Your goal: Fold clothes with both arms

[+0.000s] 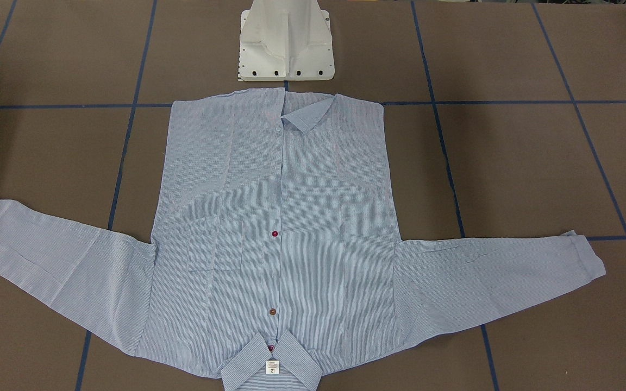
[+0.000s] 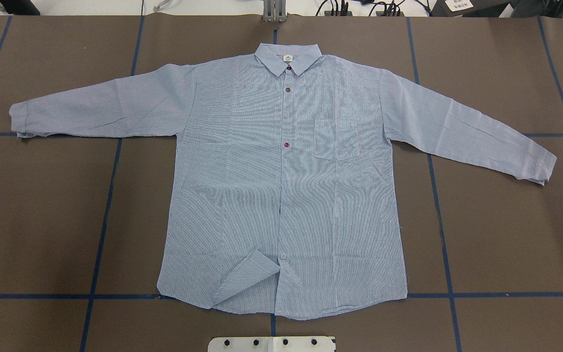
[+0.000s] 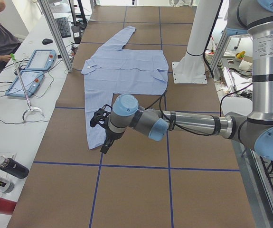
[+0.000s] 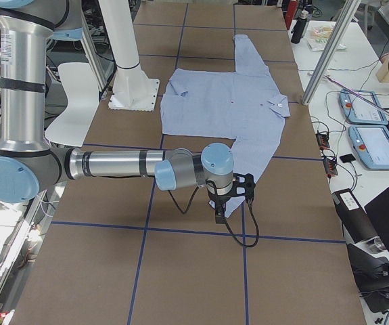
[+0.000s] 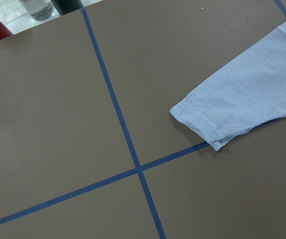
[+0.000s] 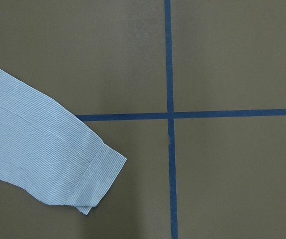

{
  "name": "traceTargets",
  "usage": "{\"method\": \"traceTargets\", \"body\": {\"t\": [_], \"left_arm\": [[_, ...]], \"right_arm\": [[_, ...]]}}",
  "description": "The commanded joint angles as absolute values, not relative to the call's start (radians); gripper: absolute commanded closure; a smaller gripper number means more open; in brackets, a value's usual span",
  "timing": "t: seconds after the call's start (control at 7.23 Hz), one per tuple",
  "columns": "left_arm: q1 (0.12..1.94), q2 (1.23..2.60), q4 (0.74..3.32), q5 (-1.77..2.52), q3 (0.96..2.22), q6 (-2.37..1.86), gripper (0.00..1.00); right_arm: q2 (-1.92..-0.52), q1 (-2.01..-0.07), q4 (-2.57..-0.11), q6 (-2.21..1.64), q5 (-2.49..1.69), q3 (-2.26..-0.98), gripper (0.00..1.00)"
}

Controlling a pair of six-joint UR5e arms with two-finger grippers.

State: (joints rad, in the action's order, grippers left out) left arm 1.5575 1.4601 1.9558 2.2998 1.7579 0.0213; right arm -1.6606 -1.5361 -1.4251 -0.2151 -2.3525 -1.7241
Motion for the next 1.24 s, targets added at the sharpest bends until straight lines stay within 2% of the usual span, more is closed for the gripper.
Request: {"method": "traceTargets", "body": {"t": [0.0, 0.28, 0.83, 1.11], "left_arm": [[1.542, 1.462, 1.965, 2.296, 1.737, 0.017, 0.00], [1.542, 1.460, 1.976, 2.299, 1.715, 0.023, 0.00], [1.540, 1.457, 1.976, 2.301, 1.723, 0.018, 0.00], [1.536, 1.450, 2.002, 2.304, 1.730, 0.023, 0.00]], "right_arm": [[-1.655, -1.537, -1.451, -0.215, -2.338, -1.738, 0.00], [-1.669, -1.537, -1.457, -0.216, -2.336, -1.788, 0.00], [-1.687, -1.517, -1.453, -0.219, -2.339, -1.787, 0.00], [-1.687, -1.430, -1.447, -0.268, -2.345, -1.779, 0.00]]}}
